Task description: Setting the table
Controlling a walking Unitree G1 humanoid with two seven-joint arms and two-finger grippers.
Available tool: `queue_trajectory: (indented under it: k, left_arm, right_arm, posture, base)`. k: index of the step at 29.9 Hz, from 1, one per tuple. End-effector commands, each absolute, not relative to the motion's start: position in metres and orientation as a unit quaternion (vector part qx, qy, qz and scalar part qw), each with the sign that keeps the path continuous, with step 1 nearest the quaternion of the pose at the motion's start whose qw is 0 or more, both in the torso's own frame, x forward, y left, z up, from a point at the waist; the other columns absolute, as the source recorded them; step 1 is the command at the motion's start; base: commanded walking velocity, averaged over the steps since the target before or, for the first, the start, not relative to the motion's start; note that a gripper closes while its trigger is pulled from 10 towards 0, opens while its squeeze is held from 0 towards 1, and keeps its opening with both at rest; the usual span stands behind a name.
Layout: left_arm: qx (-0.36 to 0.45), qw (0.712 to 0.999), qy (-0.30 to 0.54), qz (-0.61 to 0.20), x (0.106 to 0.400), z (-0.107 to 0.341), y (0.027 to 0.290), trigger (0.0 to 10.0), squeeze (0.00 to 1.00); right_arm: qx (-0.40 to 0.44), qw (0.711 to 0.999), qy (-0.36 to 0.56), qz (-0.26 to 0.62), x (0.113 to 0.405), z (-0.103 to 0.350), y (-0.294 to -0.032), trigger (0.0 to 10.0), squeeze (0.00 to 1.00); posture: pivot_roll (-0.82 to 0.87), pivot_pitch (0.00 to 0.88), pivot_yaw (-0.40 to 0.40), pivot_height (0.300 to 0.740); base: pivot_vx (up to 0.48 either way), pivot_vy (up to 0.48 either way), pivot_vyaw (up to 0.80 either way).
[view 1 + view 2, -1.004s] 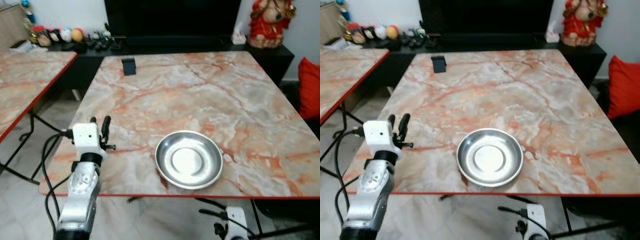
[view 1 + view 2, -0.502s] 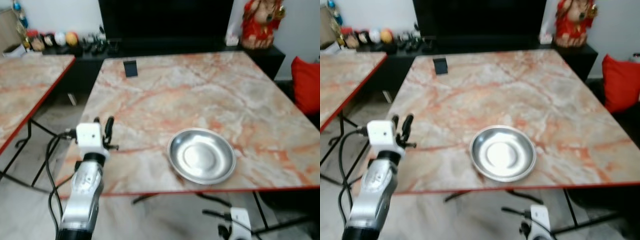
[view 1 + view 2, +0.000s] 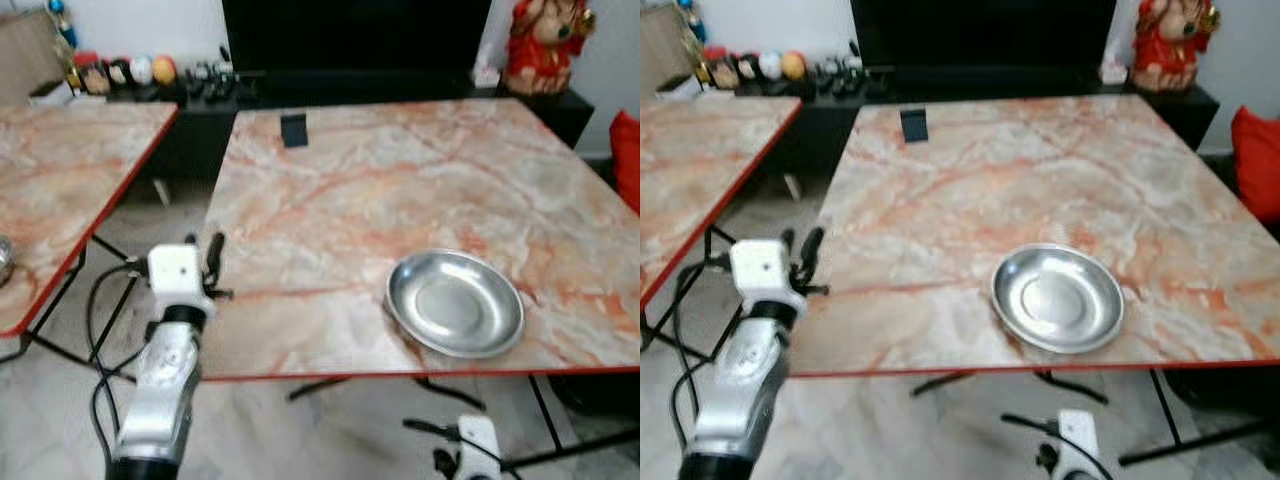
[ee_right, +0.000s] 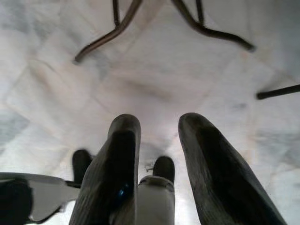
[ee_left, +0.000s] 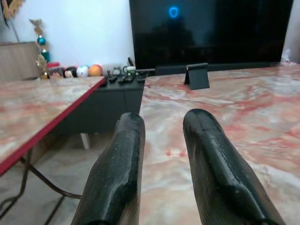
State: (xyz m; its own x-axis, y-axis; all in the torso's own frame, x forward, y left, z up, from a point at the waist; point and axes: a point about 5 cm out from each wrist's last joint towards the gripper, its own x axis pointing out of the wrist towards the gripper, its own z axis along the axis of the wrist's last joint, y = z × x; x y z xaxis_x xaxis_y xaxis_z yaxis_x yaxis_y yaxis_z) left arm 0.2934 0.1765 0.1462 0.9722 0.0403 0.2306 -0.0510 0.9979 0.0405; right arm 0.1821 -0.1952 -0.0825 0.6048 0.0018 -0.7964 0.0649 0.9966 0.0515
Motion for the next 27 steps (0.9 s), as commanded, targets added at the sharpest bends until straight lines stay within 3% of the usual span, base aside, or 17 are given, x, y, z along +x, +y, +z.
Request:
queue_trajectory:
  k: [1, 27]
  left_arm:
    - [0.028, 0.991, -0.129, 0.009, 0.2931, 0.1504, 0.1695, 10.0, 0.0]
    - [0.03, 0.99, -0.134, -0.004, 0.292, 0.1507, 0.1655, 10.0, 0.0]
  right_arm:
    - [0.033, 0.893, 0.448, -0.023, 0.1788, -0.0833, -0.2006, 10.0, 0.0]
    - [0.034, 0.893, 0.448, -0.024, 0.1783, -0.0835, -0.2006, 10.0, 0.0]
  posture:
    - [-0.06, 0.0, 0.042, 0.74]
    - [-0.06, 0.0, 0.042, 0.74]
  base:
    - [0.0, 0.0, 0.0]
    - [0.0, 0.0, 0.0]
